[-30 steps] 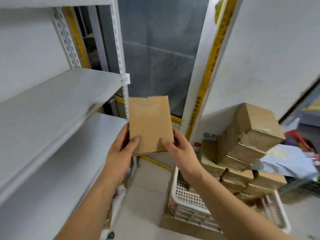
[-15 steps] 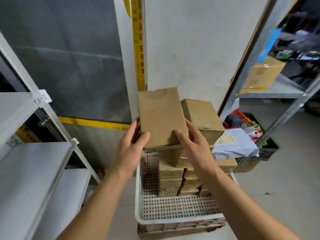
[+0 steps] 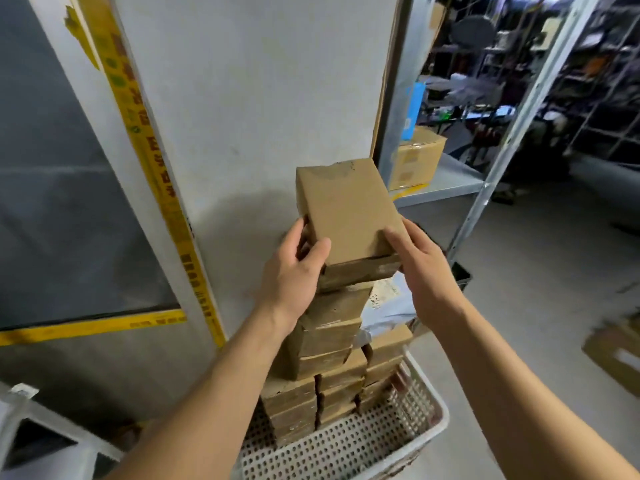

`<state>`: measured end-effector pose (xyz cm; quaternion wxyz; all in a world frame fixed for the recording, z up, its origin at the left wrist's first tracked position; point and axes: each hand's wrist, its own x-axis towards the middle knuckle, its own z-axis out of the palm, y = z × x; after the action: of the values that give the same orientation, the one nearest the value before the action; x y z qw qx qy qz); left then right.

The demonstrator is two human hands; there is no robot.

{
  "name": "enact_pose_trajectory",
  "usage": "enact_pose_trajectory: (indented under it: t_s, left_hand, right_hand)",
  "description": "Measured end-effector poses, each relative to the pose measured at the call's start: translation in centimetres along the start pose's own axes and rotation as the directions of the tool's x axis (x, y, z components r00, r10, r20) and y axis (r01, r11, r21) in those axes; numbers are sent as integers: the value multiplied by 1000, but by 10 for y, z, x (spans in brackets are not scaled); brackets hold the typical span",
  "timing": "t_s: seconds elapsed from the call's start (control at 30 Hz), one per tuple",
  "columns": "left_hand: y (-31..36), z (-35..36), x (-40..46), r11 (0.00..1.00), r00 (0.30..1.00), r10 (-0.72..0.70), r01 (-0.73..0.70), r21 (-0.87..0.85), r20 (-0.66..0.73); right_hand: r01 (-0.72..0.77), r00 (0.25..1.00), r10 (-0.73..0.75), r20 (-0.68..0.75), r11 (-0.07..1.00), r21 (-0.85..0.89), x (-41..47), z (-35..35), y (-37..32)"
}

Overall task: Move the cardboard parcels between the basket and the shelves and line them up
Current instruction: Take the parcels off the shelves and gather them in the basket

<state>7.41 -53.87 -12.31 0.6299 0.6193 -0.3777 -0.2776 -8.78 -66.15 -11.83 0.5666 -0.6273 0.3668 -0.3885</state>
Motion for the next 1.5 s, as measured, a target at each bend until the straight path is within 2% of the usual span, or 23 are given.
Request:
enact_pose_trajectory:
  t_s: [0.13,0.3,0.43,0.57,0.77,0.97,1.17,1.4,1.5]
  left_hand:
    - [-7,59,27,1000,999,2,-3,23,41]
    - [-29,139,55,992,992,-82,72,105,99]
    - [-62,196,71,962,981,-186,172,211,49]
    - [-108,224,79,910,945,-327,313,270,4]
    - [-160,229,81,843,885,-434,465,271,-168]
    - [-196,211,75,821,837,-455,526,221,-303]
    - [-197,214,72,822,819,-463,540,181,-339]
    - [-180,211,66,799,800,-519,579,161,-302]
    - [-157,213,61,825,859,-437,501,260,-268]
  right_hand:
    - [1,999,-2,-51,1000,-16,24,-49,11]
    - [-7,994,6,-108,1000,-16,58,-115,38]
    - [-84,992,83,-100,996,-7,88,-154,77]
    - [-189,981,189,-43,982,-6,110,-169,126]
    - [-301,951,300,77,954,-3,128,-153,195]
    - [-297,947,294,126,955,4,119,-121,218]
    - [-308,945,308,109,951,-24,116,-118,215]
    - [-279,951,289,110,955,-97,118,-119,210]
    - [-277,955,287,69,953,-126,123,-121,199]
